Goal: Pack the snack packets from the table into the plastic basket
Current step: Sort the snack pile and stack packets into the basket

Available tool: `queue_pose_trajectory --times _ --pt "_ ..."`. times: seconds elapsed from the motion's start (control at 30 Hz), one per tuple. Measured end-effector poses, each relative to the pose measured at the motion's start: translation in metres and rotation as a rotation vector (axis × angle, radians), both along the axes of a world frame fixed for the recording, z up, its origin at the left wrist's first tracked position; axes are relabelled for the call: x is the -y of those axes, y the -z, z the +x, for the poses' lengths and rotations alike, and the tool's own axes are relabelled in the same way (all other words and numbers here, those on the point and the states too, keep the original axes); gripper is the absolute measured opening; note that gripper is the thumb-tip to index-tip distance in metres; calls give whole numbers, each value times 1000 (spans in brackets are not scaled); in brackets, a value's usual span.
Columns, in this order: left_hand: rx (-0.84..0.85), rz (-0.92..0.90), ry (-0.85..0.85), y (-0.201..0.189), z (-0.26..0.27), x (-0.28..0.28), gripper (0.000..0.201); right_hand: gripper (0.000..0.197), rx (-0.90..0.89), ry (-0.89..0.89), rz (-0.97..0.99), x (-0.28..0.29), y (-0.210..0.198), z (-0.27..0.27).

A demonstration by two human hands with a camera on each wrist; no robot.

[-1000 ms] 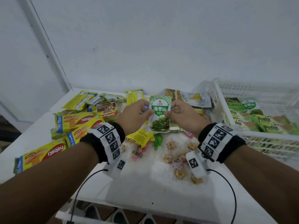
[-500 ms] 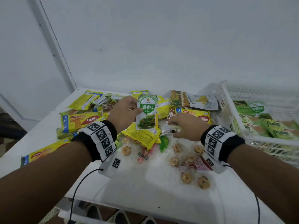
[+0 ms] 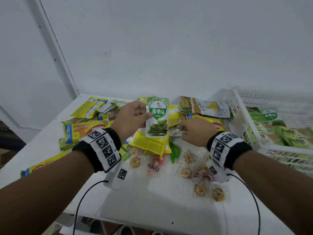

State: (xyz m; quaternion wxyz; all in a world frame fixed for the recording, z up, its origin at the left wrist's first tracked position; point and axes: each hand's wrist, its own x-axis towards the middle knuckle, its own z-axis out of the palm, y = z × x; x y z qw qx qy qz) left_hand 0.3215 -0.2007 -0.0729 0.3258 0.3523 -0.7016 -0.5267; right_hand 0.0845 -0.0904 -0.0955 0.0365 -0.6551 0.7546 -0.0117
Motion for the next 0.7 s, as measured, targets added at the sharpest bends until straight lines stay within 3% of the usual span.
queue_pose_trajectory --times 0.07,0.13,0.27,0.33,0.53,0.7 --pt "-20 35 31 0 -3 1 18 19 63 43 -63 -3 -8 -6" --pt "-23 35 63 0 -7 1 17 20 -9 30 13 -5 -13 -9" --pt "-13 19 80 2 -16 -2 16 52 -62 -32 204 -11 -4 -2" --pt "-18 40 100 3 -18 -4 16 57 -56 -20 214 -11 3 1" --pt "-14 50 99 5 -19 -5 14 47 -111 46 226 -6 11 8" --pt "-12 19 95 4 -20 -1 15 35 38 122 98 -11 -10 4"
